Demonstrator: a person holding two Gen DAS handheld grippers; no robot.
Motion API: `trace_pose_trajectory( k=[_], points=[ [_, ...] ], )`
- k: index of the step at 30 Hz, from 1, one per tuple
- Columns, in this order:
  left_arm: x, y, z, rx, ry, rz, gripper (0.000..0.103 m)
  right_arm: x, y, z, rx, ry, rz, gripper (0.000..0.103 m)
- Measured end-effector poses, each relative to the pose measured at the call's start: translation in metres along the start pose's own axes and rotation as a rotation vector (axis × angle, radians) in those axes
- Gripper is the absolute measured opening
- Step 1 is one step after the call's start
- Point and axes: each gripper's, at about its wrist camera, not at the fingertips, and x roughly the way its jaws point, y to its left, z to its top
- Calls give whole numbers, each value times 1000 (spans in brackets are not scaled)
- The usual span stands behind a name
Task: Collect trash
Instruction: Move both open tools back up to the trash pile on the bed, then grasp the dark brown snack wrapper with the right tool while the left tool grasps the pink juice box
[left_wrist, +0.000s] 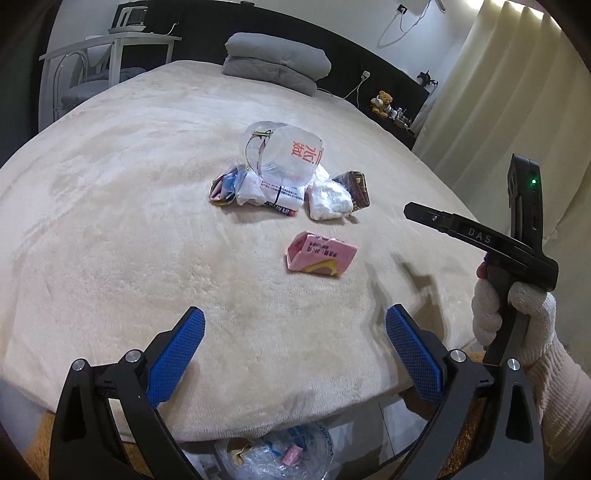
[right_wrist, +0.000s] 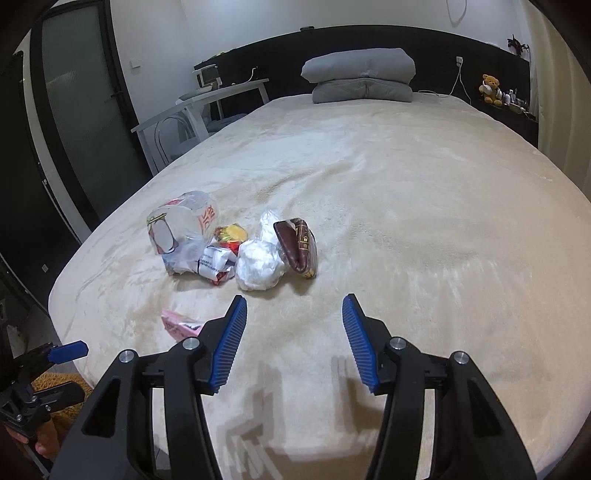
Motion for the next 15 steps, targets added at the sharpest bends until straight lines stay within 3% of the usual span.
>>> trace_pose_trajectory(
  k=[15],
  points=[
    [21, 6, 27, 2, 28, -31, 96, 87, 3, 41, -20, 62, -21, 54]
  ],
)
